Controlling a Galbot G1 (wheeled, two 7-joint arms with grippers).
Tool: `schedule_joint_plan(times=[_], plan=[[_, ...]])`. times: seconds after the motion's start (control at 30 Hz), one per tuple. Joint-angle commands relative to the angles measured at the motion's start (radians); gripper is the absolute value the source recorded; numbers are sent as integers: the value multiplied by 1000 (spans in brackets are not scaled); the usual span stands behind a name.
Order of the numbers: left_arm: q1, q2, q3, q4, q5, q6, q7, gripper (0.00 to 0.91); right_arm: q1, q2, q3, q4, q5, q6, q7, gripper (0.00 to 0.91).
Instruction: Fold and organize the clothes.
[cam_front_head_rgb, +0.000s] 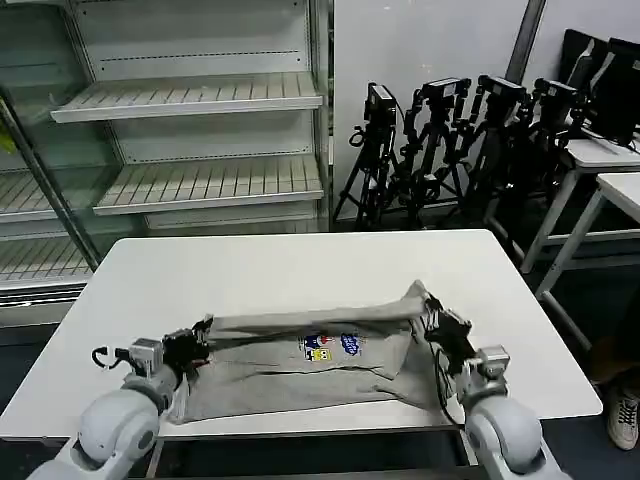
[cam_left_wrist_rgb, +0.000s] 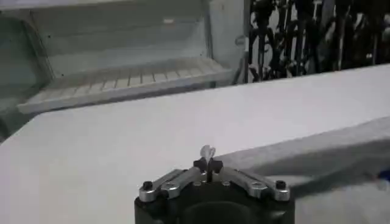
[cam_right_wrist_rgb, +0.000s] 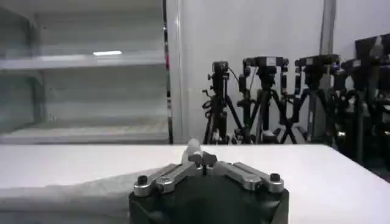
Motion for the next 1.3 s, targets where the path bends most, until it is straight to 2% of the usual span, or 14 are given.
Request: schedule_joint_plan(times=[0.03,0.07,0.1,0.13,0.17,0.43,0.63,0.77,0.93,1.2,1.23,1.27,1.3], plan=[[114,-17,-7,-6,80,7,8,605,-187,22,43,57,-87,-16,11,0],[112,-21,-7,-7,79,8,11,806,-180,25,39,52,-91,-31,18,0],[113,-24,-7,-11,80,9,13,907,-176,29,35,49,-90,-47,27,302],[115,-28,-8,-15,80,9,13,907,-174,32,33,51,-89,-59,30,695],[116,-31,-9,-17,81,9,15,907,-173,34,32,51,-88,-59,31,907],[185,-104,-99,-126,69,-33,-25,907,-214,60,59,151,-88,-43,61,907],[283,-237,-176,-188,27,-133,-98,907,-314,83,102,222,-116,-12,55,907],[304,-298,-166,-157,16,-208,-145,907,-350,98,118,236,-124,-2,55,907],[286,-334,-131,-84,24,-254,-163,907,-369,119,116,239,-139,7,56,907],[242,-372,-78,-26,12,-257,-160,907,-392,144,118,253,-149,18,57,907],[237,-377,-77,-19,11,-257,-161,836,-394,146,118,254,-149,18,57,907],[232,-381,-73,-5,6,-257,-161,715,-396,150,118,257,-150,19,58,907],[232,-384,-71,-1,5,-259,-161,403,-398,153,118,259,-151,19,58,907]])
